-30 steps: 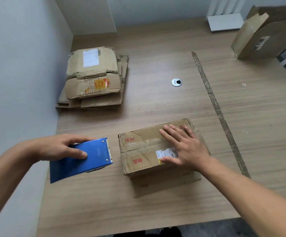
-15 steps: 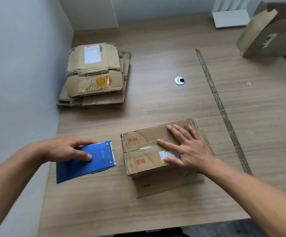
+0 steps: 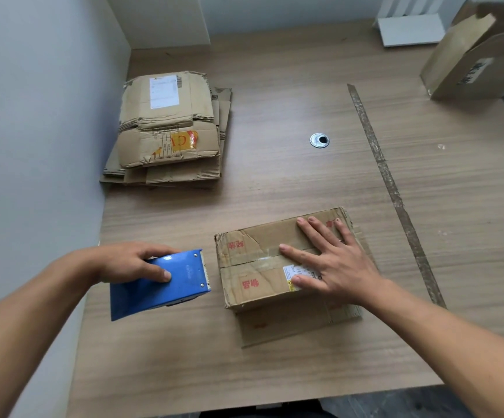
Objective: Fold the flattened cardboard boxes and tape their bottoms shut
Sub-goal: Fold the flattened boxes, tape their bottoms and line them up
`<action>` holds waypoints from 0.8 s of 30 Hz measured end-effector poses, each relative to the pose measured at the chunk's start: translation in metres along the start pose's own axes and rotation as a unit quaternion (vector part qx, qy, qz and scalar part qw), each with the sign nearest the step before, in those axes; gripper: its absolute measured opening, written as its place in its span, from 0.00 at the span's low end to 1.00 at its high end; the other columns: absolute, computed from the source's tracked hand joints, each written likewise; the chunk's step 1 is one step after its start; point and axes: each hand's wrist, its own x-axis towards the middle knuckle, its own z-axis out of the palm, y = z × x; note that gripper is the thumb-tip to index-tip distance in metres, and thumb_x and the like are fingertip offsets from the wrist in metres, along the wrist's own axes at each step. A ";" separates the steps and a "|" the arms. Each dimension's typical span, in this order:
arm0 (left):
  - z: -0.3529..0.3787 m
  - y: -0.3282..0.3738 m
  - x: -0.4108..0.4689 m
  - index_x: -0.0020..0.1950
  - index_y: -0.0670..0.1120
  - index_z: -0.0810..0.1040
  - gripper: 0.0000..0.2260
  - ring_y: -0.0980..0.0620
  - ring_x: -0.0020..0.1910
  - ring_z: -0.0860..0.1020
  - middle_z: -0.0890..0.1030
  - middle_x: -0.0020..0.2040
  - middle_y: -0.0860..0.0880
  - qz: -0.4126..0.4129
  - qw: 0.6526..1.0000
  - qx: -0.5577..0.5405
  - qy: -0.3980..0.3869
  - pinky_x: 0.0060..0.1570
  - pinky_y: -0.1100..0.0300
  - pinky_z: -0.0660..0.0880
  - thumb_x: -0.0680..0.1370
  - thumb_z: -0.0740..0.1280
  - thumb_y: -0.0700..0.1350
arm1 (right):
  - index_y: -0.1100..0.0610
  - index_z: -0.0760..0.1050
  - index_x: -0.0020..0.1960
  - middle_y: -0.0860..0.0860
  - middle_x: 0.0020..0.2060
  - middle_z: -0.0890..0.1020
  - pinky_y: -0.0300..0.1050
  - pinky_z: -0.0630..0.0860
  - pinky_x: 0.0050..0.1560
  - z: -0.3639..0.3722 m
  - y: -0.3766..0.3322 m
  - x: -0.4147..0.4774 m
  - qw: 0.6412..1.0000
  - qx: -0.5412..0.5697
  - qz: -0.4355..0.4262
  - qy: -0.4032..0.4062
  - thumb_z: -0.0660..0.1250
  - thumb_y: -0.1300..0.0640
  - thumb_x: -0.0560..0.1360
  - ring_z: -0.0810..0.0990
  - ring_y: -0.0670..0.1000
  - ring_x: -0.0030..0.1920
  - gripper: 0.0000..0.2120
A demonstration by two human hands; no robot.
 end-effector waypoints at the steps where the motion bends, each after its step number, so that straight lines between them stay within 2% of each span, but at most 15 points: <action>1: 0.002 0.001 0.002 0.61 0.67 0.76 0.15 0.62 0.55 0.79 0.82 0.55 0.65 0.001 1.000 0.004 0.005 0.58 0.62 0.71 0.78 0.71 0.50 | 0.30 0.50 0.76 0.53 0.79 0.59 0.63 0.51 0.73 -0.001 -0.001 0.000 1.000 0.000 0.000 -0.003 0.43 0.25 0.77 0.57 0.53 0.79 0.29; 3: 0.007 0.003 0.008 0.57 0.70 0.77 0.15 0.62 0.55 0.79 0.82 0.55 0.65 0.002 1.000 0.006 0.008 0.59 0.61 0.71 0.73 0.71 0.55 | 0.29 0.49 0.76 0.53 0.79 0.59 0.63 0.51 0.73 -0.002 -0.001 0.001 1.000 0.004 0.003 -0.015 0.43 0.25 0.77 0.56 0.54 0.79 0.28; 5: 0.013 0.003 0.014 0.56 0.74 0.75 0.18 0.62 0.55 0.79 0.82 0.55 0.65 0.004 1.000 -0.001 0.010 0.62 0.57 0.71 0.69 0.69 0.59 | 0.27 0.46 0.75 0.52 0.80 0.56 0.62 0.48 0.73 -0.002 -0.001 0.000 1.000 0.011 0.004 -0.026 0.42 0.25 0.76 0.53 0.53 0.80 0.28; 8: 0.018 0.004 0.017 0.55 0.75 0.75 0.18 0.62 0.54 0.80 0.82 0.53 0.65 0.008 1.000 -0.014 0.015 0.63 0.54 0.71 0.67 0.68 0.59 | 0.21 0.41 0.70 0.46 0.80 0.44 0.59 0.39 0.76 -0.009 0.000 0.000 0.997 0.046 0.019 -0.053 0.33 0.22 0.72 0.40 0.47 0.80 0.26; 11: 0.018 0.005 0.016 0.54 0.76 0.75 0.18 0.61 0.54 0.80 0.82 0.53 0.65 0.012 1.000 -0.009 0.021 0.64 0.53 0.71 0.66 0.68 0.60 | 0.24 0.46 0.73 0.44 0.79 0.38 0.59 0.32 0.76 -0.023 -0.013 0.005 0.992 0.072 0.053 -0.094 0.27 0.23 0.68 0.35 0.46 0.79 0.34; 12: 0.018 0.005 0.016 0.53 0.77 0.75 0.17 0.61 0.54 0.80 0.82 0.52 0.65 0.011 1.000 -0.006 0.025 0.64 0.53 0.72 0.66 0.68 0.60 | 0.28 0.49 0.75 0.46 0.79 0.39 0.60 0.32 0.76 -0.026 -0.023 0.007 0.991 0.066 0.067 -0.099 0.28 0.23 0.69 0.37 0.49 0.79 0.37; 13: 0.018 0.006 0.016 0.52 0.77 0.76 0.17 0.61 0.54 0.79 0.82 0.52 0.66 0.011 1.000 -0.002 0.029 0.63 0.53 0.72 0.66 0.68 0.60 | 0.33 0.53 0.77 0.49 0.80 0.43 0.62 0.36 0.76 -0.026 -0.036 0.009 0.992 0.057 0.070 -0.087 0.32 0.24 0.72 0.42 0.54 0.80 0.37; 15: 0.019 0.009 0.016 0.54 0.72 0.77 0.17 0.60 0.55 0.79 0.82 0.53 0.65 0.010 0.999 0.003 0.030 0.64 0.53 0.71 0.67 0.67 0.59 | 0.43 0.66 0.75 0.55 0.78 0.62 0.68 0.54 0.74 -0.020 -0.073 0.010 0.998 0.032 0.034 -0.043 0.44 0.30 0.77 0.61 0.60 0.77 0.34; 16: 0.020 0.010 0.016 0.55 0.70 0.77 0.17 0.60 0.55 0.79 0.82 0.54 0.64 0.011 0.999 0.005 0.030 0.63 0.54 0.71 0.67 0.67 0.59 | 0.47 0.70 0.74 0.55 0.74 0.69 0.68 0.62 0.71 -0.014 -0.094 0.012 0.999 0.033 0.009 -0.034 0.48 0.32 0.77 0.68 0.60 0.74 0.33; 17: 0.021 0.011 0.015 0.56 0.70 0.76 0.17 0.59 0.56 0.79 0.82 0.54 0.64 0.011 0.999 0.010 0.030 0.63 0.55 0.71 0.67 0.67 0.58 | 0.49 0.72 0.73 0.54 0.72 0.72 0.68 0.67 0.68 -0.010 -0.114 0.016 0.998 0.047 -0.003 -0.044 0.49 0.32 0.76 0.71 0.58 0.72 0.33; 21: 0.017 0.006 0.013 0.56 0.70 0.75 0.20 0.61 0.56 0.78 0.81 0.56 0.64 0.004 0.999 0.027 0.030 0.64 0.55 0.70 0.65 0.67 0.61 | 0.51 0.72 0.73 0.48 0.72 0.73 0.64 0.66 0.71 -0.001 -0.155 0.024 0.994 0.082 0.010 -0.066 0.48 0.31 0.76 0.70 0.51 0.73 0.35; 24: 0.016 0.003 0.017 0.59 0.69 0.76 0.26 0.60 0.56 0.79 0.82 0.56 0.64 0.005 0.999 0.036 0.020 0.65 0.52 0.71 0.61 0.66 0.66 | 0.49 0.69 0.75 0.47 0.74 0.70 0.62 0.57 0.72 0.005 -0.139 0.017 0.996 0.062 0.015 -0.062 0.49 0.32 0.78 0.67 0.51 0.75 0.33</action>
